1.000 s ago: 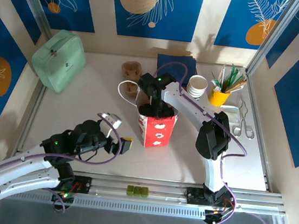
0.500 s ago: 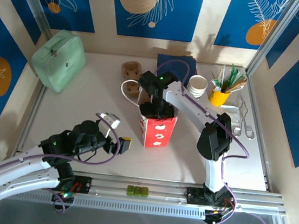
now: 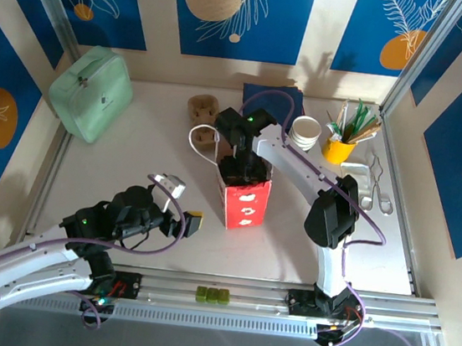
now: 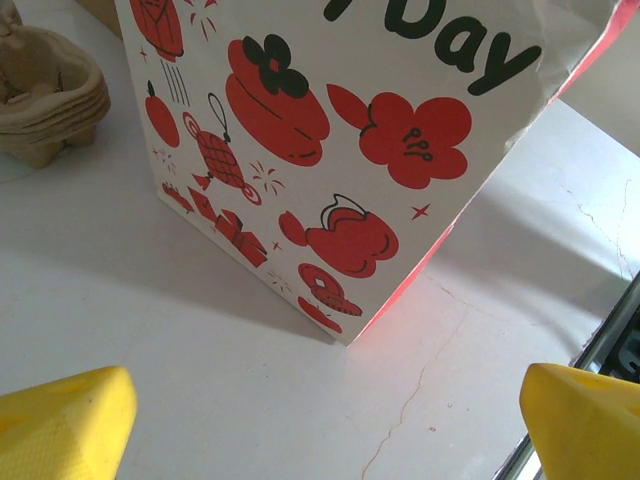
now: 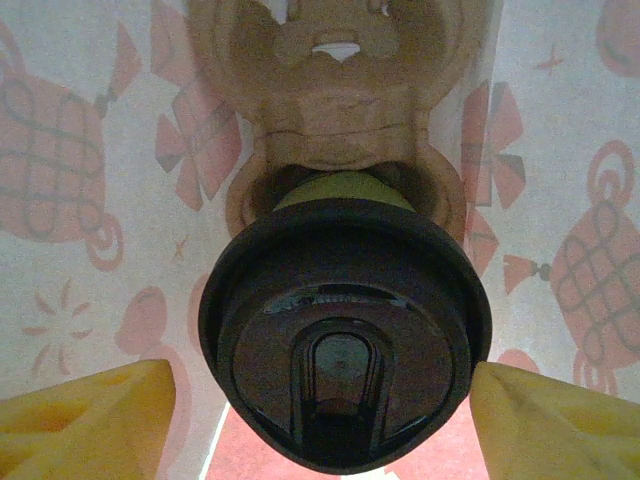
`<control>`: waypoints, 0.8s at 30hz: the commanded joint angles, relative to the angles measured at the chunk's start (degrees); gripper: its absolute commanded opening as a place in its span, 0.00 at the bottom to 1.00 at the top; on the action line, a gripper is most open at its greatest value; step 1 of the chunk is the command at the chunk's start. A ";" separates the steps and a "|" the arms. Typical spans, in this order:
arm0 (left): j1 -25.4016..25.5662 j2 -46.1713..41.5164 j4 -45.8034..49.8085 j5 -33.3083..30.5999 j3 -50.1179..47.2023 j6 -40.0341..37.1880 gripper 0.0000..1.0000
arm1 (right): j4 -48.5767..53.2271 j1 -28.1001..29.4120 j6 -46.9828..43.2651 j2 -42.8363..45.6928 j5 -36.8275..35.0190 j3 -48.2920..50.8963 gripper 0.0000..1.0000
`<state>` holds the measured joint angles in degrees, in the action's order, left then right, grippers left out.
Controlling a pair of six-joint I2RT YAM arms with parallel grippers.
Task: Pack the takeout coffee
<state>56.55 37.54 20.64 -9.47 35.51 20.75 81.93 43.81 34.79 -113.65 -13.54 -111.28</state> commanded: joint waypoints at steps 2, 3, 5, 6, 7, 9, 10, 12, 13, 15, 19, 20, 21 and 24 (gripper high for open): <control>0.38 -0.93 0.67 -1.15 0.73 0.68 0.98 | 2.09 0.22 0.70 2.82 -0.43 -2.07 0.75; 0.40 -0.98 0.67 -1.23 0.79 0.69 0.98 | 2.09 0.22 0.72 2.88 -0.44 -2.09 0.74; 0.40 -0.98 0.76 -1.24 0.74 0.69 0.98 | 1.89 0.22 0.57 2.90 -0.43 -2.01 0.72; 0.40 -0.98 0.77 -1.20 0.73 0.69 0.98 | 1.88 0.22 0.55 2.90 -0.41 -1.92 0.72; 0.40 -0.98 0.78 -1.25 0.79 0.65 0.98 | 1.87 0.22 0.58 2.90 -0.52 -1.85 0.72; 0.40 -0.94 0.80 -1.30 0.83 0.69 0.98 | 1.72 0.22 0.37 2.82 -0.35 -1.59 0.72; 0.40 -0.99 0.88 -1.29 0.81 0.69 0.98 | 1.74 0.22 0.28 2.82 -0.33 -1.48 0.71; 0.40 -0.93 0.80 -1.33 0.85 0.69 0.98 | 1.57 0.31 0.16 2.76 -0.48 -1.14 0.70; 0.40 -0.98 0.80 -1.34 0.84 0.69 0.98 | 1.48 0.31 0.06 2.69 -0.57 -0.92 0.69; 0.40 -0.91 0.69 -1.41 0.79 0.61 0.98 | 1.55 0.31 0.01 2.64 -0.57 -0.78 0.69; 0.40 -0.78 0.67 -1.59 1.04 0.52 0.99 | 1.83 0.31 -0.23 2.63 -0.61 -1.64 0.67; 0.40 -0.67 0.63 -1.60 1.09 0.51 0.98 | 2.04 0.31 -0.24 2.64 -0.69 -2.07 0.67; 0.40 -0.56 0.65 -1.60 1.16 0.52 0.98 | 2.24 0.31 -0.22 2.64 -0.76 -2.61 0.67; 0.40 -0.39 0.71 -1.58 1.32 0.30 0.98 | 3.41 0.31 -0.24 2.64 -1.32 -4.59 0.67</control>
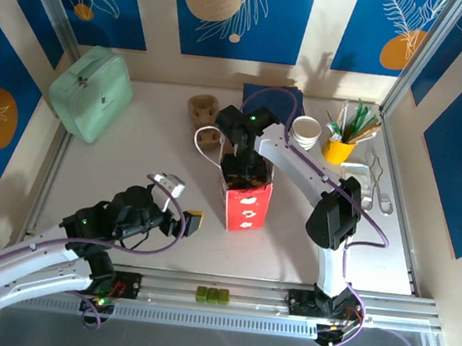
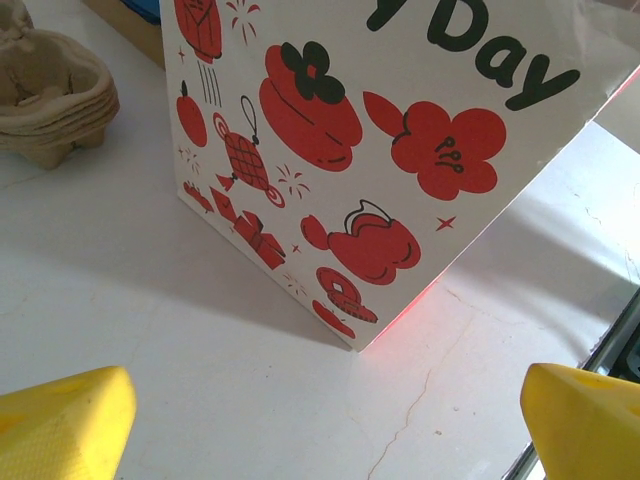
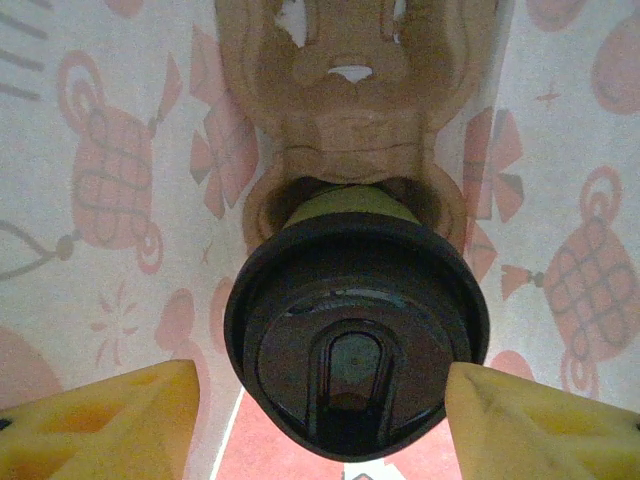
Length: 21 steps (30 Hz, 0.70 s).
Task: Pack the takeout coffee
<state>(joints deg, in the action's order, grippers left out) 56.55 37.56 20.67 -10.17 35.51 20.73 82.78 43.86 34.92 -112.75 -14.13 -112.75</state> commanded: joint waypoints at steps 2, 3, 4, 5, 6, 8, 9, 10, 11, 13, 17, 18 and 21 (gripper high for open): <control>0.40 -0.47 0.69 -0.99 1.37 0.36 0.98 | 3.01 0.28 -0.38 1.91 -0.72 -4.13 0.67; 0.40 -0.42 0.69 -0.99 1.36 0.37 0.98 | 3.16 0.33 -0.42 2.05 -0.56 -4.47 0.68; 0.40 -0.47 0.74 -1.00 1.37 0.37 0.98 | 3.21 0.35 -0.46 2.35 -0.46 -4.69 0.68; 0.36 -0.44 0.74 -1.13 1.46 0.36 0.98 | 3.26 0.35 -0.38 2.67 -0.47 -4.89 0.68; 0.44 -0.43 0.92 -1.22 1.49 0.44 0.98 | 3.27 0.35 -0.24 2.90 -0.37 -4.94 0.69; 0.35 -0.47 1.04 -1.25 1.56 0.45 0.98 | 3.50 0.35 -0.16 3.40 -0.11 -5.18 0.72; 0.40 -0.47 1.00 -1.25 1.44 0.46 0.98 | 3.61 0.35 -0.04 3.58 -0.11 -5.45 0.73; 0.40 -0.47 1.04 -1.34 1.45 0.55 0.98 | 3.83 0.33 0.09 3.82 -0.11 -5.72 0.73; 0.40 -0.42 1.03 -1.32 1.46 0.54 0.98 | 4.04 0.43 0.15 4.07 -0.23 -6.09 0.74; 0.40 -0.47 1.00 -1.39 1.45 0.54 0.99 | 4.44 0.44 0.39 4.51 -0.36 -6.77 0.74; 0.40 -0.38 0.78 -1.32 1.25 0.71 0.98 | 4.86 0.44 0.64 5.38 -0.66 -7.98 0.74; 0.40 -0.37 0.76 -1.34 1.30 0.77 0.98 | 4.92 0.44 0.68 5.67 -0.89 -8.22 0.74; 0.40 -0.38 0.78 -1.35 1.17 0.97 0.98 | 4.84 0.43 0.98 6.57 -1.27 -8.67 0.74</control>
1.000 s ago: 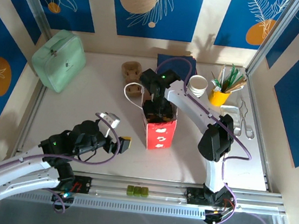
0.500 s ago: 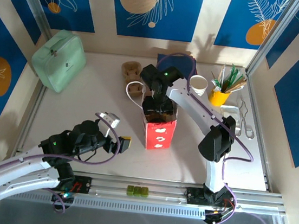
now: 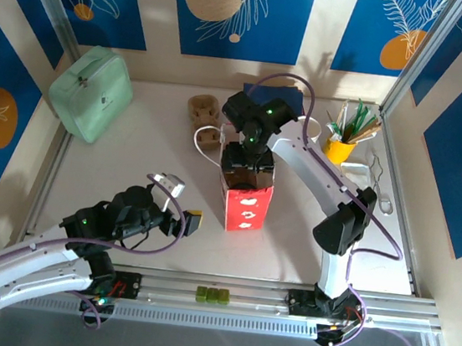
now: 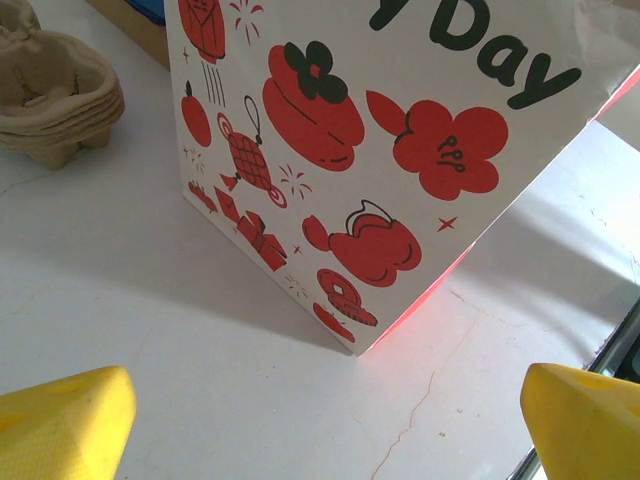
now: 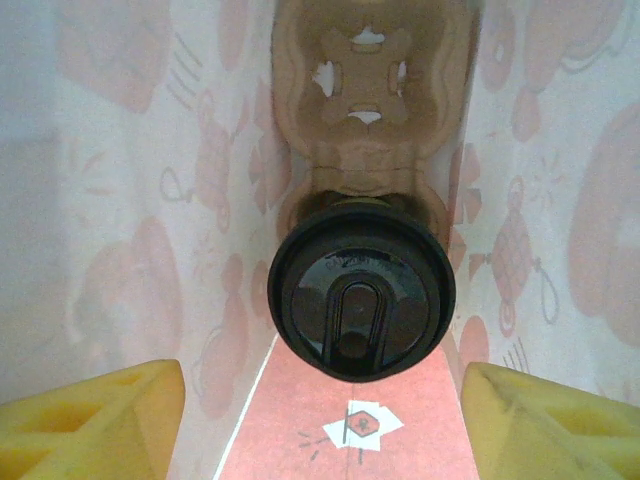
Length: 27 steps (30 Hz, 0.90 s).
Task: Pack the takeout coffee
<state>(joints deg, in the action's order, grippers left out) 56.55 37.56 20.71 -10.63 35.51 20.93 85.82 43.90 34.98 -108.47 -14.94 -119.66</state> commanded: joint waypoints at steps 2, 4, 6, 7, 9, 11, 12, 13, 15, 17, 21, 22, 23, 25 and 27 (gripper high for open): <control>0.40 -0.45 0.82 -0.92 1.23 0.86 0.98 | 1.64 0.39 1.42 3.09 -1.11 -2.03 0.74; 0.40 -0.55 0.89 -1.01 1.14 1.00 0.98 | 0.87 0.52 1.69 4.14 -1.50 -1.74 0.74; 0.40 -0.74 0.96 -1.13 0.97 1.09 0.98 | -0.11 0.49 1.87 5.31 -1.51 -1.38 0.74; 0.40 -0.88 1.04 -1.10 0.97 1.13 0.98 | -0.64 0.55 1.85 5.92 -1.48 -1.34 0.74; 0.40 -1.08 1.00 -1.31 0.90 1.12 0.98 | -1.65 0.57 1.76 7.21 -0.91 -1.26 0.74; 0.40 -1.19 1.00 -1.57 0.94 1.07 0.98 | -2.59 0.57 1.55 8.37 0.08 -1.39 0.74; 0.40 -1.31 1.00 -1.63 0.92 1.04 0.98 | -3.25 0.62 1.28 9.02 0.60 -1.45 0.74; 0.40 -1.40 1.04 -1.76 0.99 1.03 0.98 | -3.46 0.66 1.26 9.72 0.89 -1.62 0.74; 0.40 -1.60 1.13 -1.91 0.97 1.12 0.98 | -3.68 0.66 1.08 10.65 1.63 -2.41 0.74; 0.40 -1.85 1.14 -1.96 0.84 1.35 0.99 | -3.98 0.66 1.01 11.71 2.30 -2.85 0.74; 0.40 -2.39 1.26 -2.19 0.71 1.66 0.98 | -4.89 0.74 0.74 13.96 3.33 -3.28 0.74; 0.40 -2.49 1.35 -2.27 0.71 1.74 0.98 | -5.04 0.68 0.64 14.59 3.62 -3.26 0.73; 0.40 -2.58 1.41 -2.34 0.86 1.70 0.99 | -5.28 0.74 0.47 15.13 3.77 -3.30 0.74; 0.40 -2.61 1.44 -2.54 0.97 1.84 0.98 | -5.88 0.71 0.19 16.36 4.20 -3.09 0.74; 0.40 -2.58 1.68 -2.92 1.16 2.00 0.99 | -6.27 0.49 -0.15 17.45 4.61 -3.00 0.74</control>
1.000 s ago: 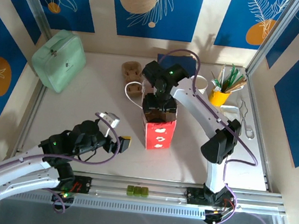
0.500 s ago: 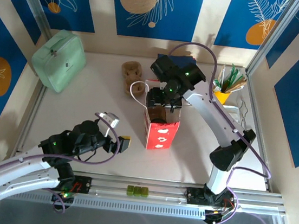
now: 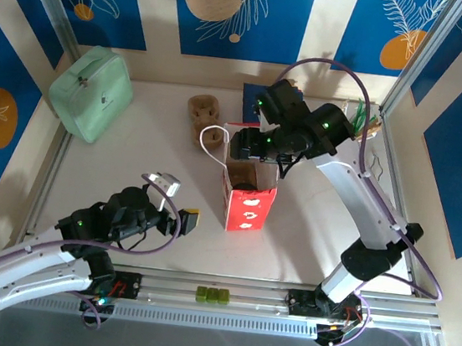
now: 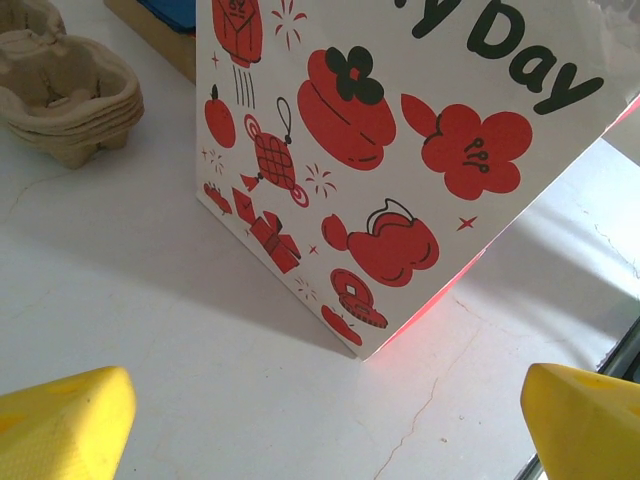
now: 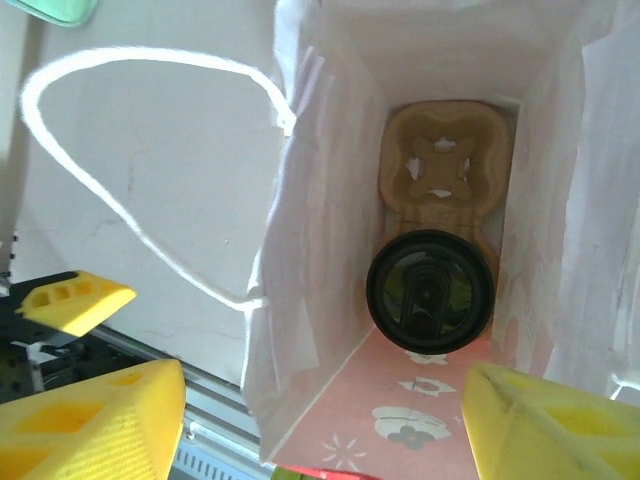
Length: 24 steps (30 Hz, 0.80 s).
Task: Pack the takeout coffee
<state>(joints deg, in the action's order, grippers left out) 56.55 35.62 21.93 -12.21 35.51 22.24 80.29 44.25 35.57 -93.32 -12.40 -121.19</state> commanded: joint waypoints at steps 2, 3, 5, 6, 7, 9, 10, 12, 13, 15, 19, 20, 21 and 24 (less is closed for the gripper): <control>0.40 -0.42 0.80 -1.76 1.49 0.95 0.99 | -0.84 -0.12 -1.01 3.24 1.75 -1.32 0.74; 0.40 -0.35 1.03 -2.15 1.86 1.02 0.99 | -0.76 -0.39 -1.08 3.63 1.24 -1.29 0.73; 0.38 -0.21 1.53 -2.98 2.35 1.27 0.99 | -0.49 -1.19 -1.75 4.25 0.30 -1.50 0.74; 0.40 -0.27 1.82 -3.41 2.62 1.37 0.99 | -0.12 -1.83 -2.12 4.53 -0.41 -1.66 0.74; 0.40 -0.24 1.91 -3.84 2.94 1.45 0.99 | 0.10 -2.56 -2.53 4.78 -1.11 -1.85 0.74; 0.39 -0.35 2.06 -4.59 3.16 1.44 1.00 | 0.22 -4.53 -3.62 5.31 -1.98 -2.12 0.74; 0.40 -0.34 1.97 -5.01 3.30 1.49 1.00 | 0.28 -5.88 -4.16 5.57 -2.58 -2.21 0.75; 0.40 -0.36 1.99 -5.91 3.47 1.40 1.00 | 0.31 -8.76 -5.57 6.16 -3.22 -2.16 0.76; 0.40 -0.35 1.90 -6.48 3.50 1.28 0.99 | -0.03 -10.66 -6.31 6.58 -3.36 -1.81 0.77; 0.47 -0.29 1.89 -7.55 3.60 0.96 0.99 | -0.85 -14.71 -7.69 7.16 -3.42 -0.62 0.77; 0.40 -0.28 1.86 -11.23 3.26 -0.57 0.99 | -4.98 -22.77 -9.60 8.39 -5.17 3.52 0.77; 0.31 -0.42 1.76 -12.18 3.19 -0.72 0.99 | -5.86 -24.29 -10.03 8.46 -5.60 4.31 0.77; 0.27 -0.64 1.67 -13.13 2.93 -0.77 0.99 | -7.16 -26.12 -10.61 8.59 -5.72 5.39 0.77; 0.31 -1.63 0.93 -15.10 1.63 -0.79 0.99 | -8.90 -31.31 -11.25 7.86 -4.62 7.20 0.77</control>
<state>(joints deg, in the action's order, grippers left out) 56.55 35.38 23.22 -23.29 37.32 22.37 74.32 15.75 26.55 -85.58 -16.75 -115.46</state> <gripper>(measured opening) 0.993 0.768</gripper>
